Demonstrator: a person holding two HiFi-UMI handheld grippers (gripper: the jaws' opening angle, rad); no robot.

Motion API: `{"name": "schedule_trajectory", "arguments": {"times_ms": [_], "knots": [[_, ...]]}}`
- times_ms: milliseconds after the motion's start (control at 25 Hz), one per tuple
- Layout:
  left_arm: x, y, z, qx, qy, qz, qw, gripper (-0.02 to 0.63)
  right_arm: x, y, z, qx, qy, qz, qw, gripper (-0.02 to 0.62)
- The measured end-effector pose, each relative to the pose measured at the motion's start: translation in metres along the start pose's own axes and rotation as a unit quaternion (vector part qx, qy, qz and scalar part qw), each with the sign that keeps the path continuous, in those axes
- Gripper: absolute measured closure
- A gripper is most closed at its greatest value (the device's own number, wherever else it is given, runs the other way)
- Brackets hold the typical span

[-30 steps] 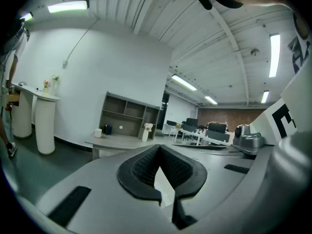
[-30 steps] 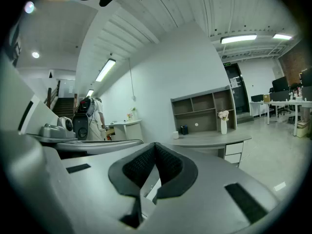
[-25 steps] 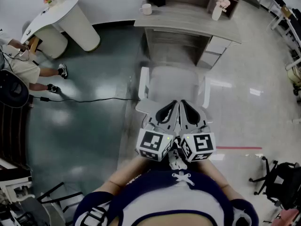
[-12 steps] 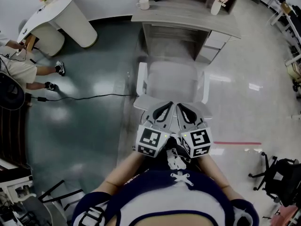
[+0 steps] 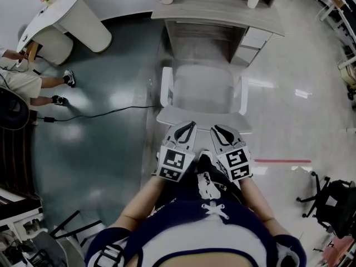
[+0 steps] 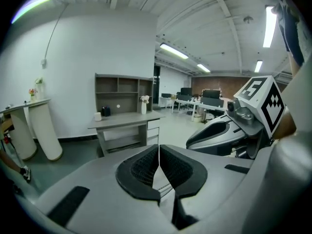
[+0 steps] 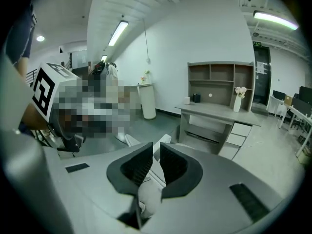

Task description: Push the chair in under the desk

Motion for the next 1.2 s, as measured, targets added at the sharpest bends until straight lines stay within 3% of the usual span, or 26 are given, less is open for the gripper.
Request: {"name": "schedule_trajectory", "arguments": {"times_ms": [120,200,320,440,680,880,1000,1200], "knots": [[0.003,0.006,-0.002,0.023,0.004,0.011,0.9997,0.598,0.002,0.006,0.0,-0.008,-0.003,0.014,1.0,0.584],[0.006,0.013,-0.004,0.073,-0.003,0.031,0.9968,0.598,0.004,0.013,0.001,-0.027,-0.004,0.029,0.999,0.584],[0.01,0.026,-0.01,0.158,-0.008,0.065,0.9852,0.597,0.007,0.027,0.003,-0.064,-0.007,0.064,0.996,0.581],[0.017,0.041,-0.015,0.206,0.01,0.096,0.9739,0.571,0.014,0.038,0.002,-0.113,-0.001,0.094,0.989,0.555],[0.03,0.071,-0.023,0.255,0.034,0.148,0.9551,0.523,0.034,0.069,-0.007,-0.212,0.021,0.143,0.966,0.549],[0.04,0.092,-0.022,0.293,0.047,0.181,0.9374,0.482,0.047,0.09,-0.017,-0.323,0.05,0.187,0.926,0.548],[0.047,0.105,-0.022,0.312,0.061,0.204,0.9261,0.474,0.047,0.091,-0.016,-0.335,0.046,0.19,0.922,0.546],[0.057,0.118,-0.023,0.325,0.073,0.228,0.9149,0.46,0.048,0.1,-0.021,-0.35,0.048,0.222,0.909,0.534]]}}
Point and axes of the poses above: the fingertips, and each gripper's own axes: x forward along the fingers, z to its left, y out of its underside, the point moved 3 cm from there along -x, backward along the fingers, and after that the axes turned 9 degrees about x, right-handed, at the moved point
